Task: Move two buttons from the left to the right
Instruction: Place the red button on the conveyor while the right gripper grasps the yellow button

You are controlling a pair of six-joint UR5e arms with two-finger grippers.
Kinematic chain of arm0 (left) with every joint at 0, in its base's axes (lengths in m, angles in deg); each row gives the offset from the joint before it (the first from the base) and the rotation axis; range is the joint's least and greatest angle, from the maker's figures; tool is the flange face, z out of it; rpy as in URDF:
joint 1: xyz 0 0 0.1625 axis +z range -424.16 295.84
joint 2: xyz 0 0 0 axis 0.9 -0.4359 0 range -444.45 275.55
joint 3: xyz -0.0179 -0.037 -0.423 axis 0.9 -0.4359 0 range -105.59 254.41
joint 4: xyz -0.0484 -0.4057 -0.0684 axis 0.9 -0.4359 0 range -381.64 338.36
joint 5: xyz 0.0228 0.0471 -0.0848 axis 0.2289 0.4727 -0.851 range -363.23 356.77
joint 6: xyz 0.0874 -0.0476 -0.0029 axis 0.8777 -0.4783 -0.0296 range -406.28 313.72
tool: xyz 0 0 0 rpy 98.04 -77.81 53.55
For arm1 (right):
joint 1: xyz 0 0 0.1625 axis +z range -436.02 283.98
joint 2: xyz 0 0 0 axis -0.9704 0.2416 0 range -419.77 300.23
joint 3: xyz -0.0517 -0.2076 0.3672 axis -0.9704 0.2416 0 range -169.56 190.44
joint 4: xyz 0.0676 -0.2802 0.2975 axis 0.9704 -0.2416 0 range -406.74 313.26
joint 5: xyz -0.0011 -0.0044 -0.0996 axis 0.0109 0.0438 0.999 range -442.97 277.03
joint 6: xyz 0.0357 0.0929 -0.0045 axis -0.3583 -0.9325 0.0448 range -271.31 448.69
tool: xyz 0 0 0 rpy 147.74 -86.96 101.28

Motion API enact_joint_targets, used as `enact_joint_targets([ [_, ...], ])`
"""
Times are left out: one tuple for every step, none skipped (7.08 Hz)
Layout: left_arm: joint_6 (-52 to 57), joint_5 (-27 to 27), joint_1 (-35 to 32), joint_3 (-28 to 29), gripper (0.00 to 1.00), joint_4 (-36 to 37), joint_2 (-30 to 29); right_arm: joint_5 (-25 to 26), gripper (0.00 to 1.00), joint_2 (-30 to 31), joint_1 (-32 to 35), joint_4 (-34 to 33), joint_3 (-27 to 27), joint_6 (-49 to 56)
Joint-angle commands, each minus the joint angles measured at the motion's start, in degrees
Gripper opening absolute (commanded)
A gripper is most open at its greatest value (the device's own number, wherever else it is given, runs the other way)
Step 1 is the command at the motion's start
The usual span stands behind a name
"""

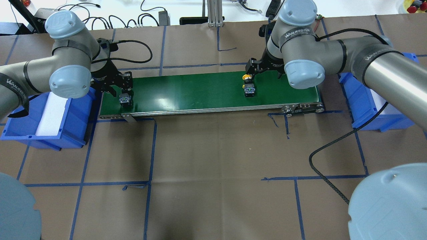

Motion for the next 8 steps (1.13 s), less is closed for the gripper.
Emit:
enact_joint_targets([
  [0.01,0.12,-0.01,2.08,0.99,-0.79,1.56,0.34,1.0,-0.15,-0.07,0.06,-0.09,0.11],
  [0.01,0.03,-0.01,4.09,0.99,-4.46,3.06,0.35,1.0,-0.67,-0.07,0.41,-0.27,0.02],
  [0.01,0.03,-0.01,6.81,0.99,-10.23,4.81,0.35,1.0,-1.02,-0.07,0.42,-1.05,0.02],
  [0.09,-0.32,-0.18,10.32,0.99,-16.99,6.39,0.35,1.0,-1.11,-0.07,0.33,-1.41,0.02],
  [0.35,-0.58,-0.88,13.05,0.99,-22.89,7.72,0.35,1.0,-1.11,-0.07,0.41,-1.41,-0.07],
  [0.88,-0.41,-2.36,14.56,0.99,-25.82,9.47,0.35,1.0,-1.11,-0.07,0.42,-1.5,-0.07],
  [0.88,-0.5,-3.86,14.83,0.99,-26.98,11.14,0.61,0.94,-1.29,-0.16,0.33,-1.5,-0.07],
  [0.88,-0.5,-4.57,14.14,0.99,-28.04,12.72,3.22,0.65,-1.38,-0.25,0.41,-1.5,0.02],
])
